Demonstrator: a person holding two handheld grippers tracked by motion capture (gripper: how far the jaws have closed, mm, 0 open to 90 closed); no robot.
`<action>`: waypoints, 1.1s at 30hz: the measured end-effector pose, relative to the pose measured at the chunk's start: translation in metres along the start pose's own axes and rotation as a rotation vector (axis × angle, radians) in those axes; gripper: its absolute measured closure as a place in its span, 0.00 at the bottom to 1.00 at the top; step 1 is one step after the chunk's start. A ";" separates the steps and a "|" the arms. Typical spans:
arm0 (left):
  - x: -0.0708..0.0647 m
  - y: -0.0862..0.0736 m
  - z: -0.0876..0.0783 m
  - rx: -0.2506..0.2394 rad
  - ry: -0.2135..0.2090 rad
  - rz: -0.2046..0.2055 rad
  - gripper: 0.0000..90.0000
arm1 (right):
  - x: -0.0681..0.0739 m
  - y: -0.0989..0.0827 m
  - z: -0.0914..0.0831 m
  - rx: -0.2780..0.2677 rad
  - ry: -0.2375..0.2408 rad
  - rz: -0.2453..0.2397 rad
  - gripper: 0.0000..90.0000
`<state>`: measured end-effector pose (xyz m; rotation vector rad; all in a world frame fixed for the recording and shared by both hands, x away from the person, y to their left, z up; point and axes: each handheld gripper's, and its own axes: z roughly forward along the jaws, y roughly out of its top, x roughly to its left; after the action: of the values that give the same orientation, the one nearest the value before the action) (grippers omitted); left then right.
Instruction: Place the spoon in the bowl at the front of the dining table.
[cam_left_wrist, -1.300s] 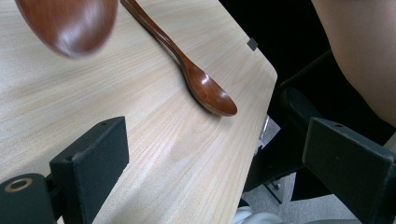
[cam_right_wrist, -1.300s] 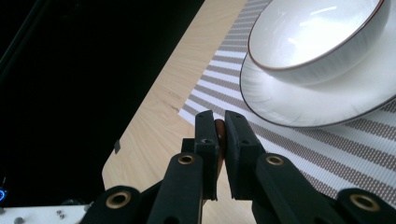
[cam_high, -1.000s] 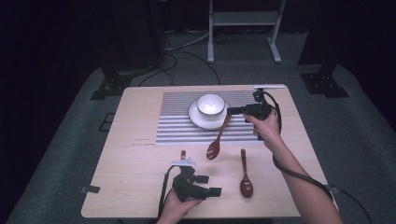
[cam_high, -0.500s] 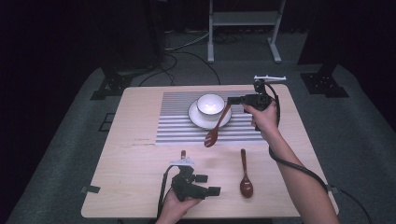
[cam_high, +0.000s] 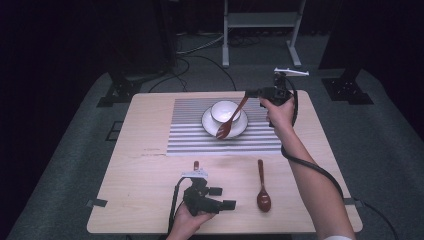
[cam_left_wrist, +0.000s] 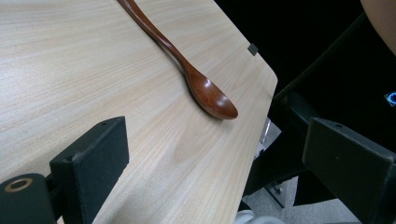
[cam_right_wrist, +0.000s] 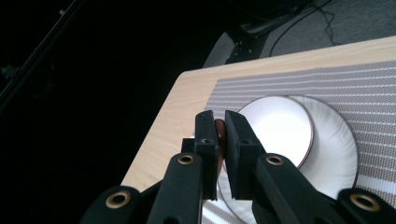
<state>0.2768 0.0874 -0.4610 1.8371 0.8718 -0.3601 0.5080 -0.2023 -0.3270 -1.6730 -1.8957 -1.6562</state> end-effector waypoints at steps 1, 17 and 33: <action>0.000 0.000 0.000 -0.003 0.000 0.000 0.07 | 0.000 0.000 0.000 0.000 0.000 0.000 0.93; 0.000 0.000 -0.004 -0.017 -0.004 -0.006 0.07 | -0.015 0.016 0.004 -0.132 -0.086 0.093 0.93; -0.001 0.000 -0.009 -0.026 0.003 0.001 0.07 | -0.031 0.015 0.015 -0.199 -0.173 0.154 0.93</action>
<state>0.2748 0.0951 -0.4571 1.8142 0.8735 -0.3436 0.5393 -0.2137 -0.3443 -2.0436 -1.6659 -1.7377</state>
